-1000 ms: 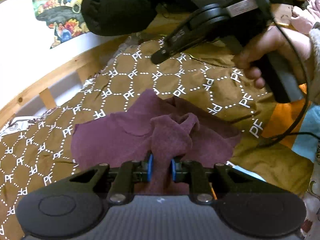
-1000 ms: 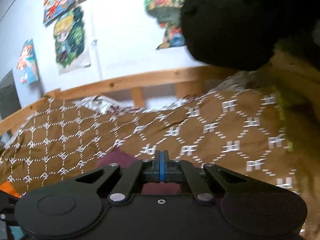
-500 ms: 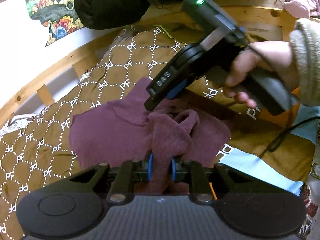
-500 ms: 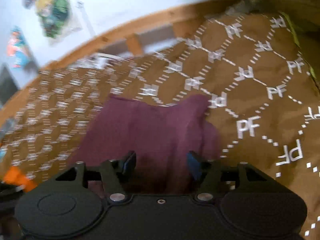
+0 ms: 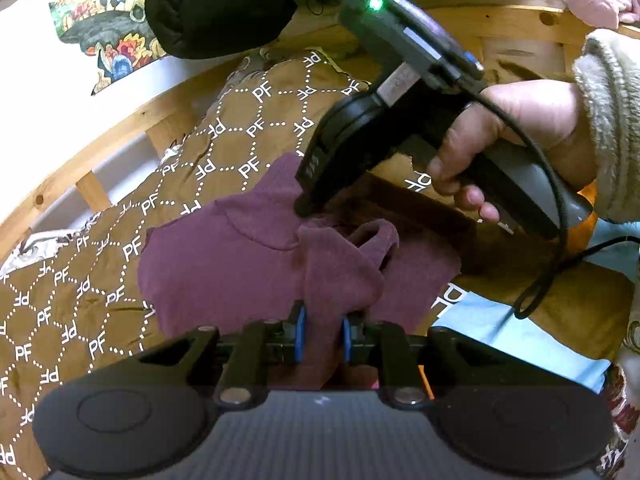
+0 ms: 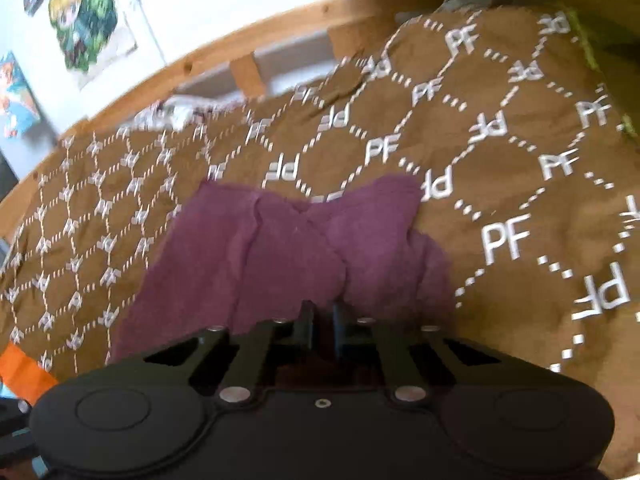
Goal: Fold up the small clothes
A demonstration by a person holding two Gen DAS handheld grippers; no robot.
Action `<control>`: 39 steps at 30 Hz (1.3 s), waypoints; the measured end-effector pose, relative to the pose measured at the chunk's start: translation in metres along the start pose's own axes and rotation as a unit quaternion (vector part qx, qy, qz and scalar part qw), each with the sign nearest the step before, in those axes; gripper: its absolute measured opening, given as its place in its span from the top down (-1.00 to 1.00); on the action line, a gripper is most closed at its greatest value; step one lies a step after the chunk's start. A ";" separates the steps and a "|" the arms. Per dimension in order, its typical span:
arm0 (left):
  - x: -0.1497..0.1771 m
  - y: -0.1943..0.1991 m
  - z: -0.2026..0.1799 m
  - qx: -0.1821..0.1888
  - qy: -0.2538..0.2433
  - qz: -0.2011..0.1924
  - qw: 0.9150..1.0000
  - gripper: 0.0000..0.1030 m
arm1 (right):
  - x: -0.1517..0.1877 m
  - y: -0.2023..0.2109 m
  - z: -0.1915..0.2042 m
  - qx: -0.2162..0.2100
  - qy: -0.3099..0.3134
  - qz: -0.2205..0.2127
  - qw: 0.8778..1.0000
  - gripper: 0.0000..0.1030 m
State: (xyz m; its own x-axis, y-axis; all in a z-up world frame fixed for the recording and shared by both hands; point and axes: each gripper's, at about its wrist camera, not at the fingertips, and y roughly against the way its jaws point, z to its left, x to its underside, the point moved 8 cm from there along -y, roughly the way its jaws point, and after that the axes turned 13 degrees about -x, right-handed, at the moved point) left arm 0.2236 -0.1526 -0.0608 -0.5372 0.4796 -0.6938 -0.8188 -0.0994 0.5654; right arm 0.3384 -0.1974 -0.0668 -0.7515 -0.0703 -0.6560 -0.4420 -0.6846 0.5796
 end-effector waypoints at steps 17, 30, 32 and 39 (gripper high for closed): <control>-0.015 -0.002 -0.048 0.031 -0.051 -0.014 0.998 0.58 | 0.017 0.073 -0.034 0.031 0.009 -0.109 0.993 0.90; -0.015 0.011 -0.008 0.046 0.121 0.015 0.992 -0.64 | 0.036 0.086 -0.043 0.030 -0.013 -0.115 0.993 -0.06; -0.014 0.016 0.008 0.044 0.169 0.022 0.984 -0.83 | 0.037 0.091 -0.041 0.026 -0.021 -0.115 0.993 -0.36; 0.008 0.020 0.064 -0.013 0.296 0.067 0.953 -0.99 | 0.042 0.100 -0.012 0.008 0.008 -0.111 0.994 -0.92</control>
State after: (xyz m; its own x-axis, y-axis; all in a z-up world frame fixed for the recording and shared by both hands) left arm 0.2156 -0.0945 -0.0260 -0.6509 -0.1135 -0.7506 -0.7354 -0.1513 0.6605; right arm 0.2680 -0.2773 -0.0420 -0.6269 0.0696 -0.7760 -0.6039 -0.6727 0.4275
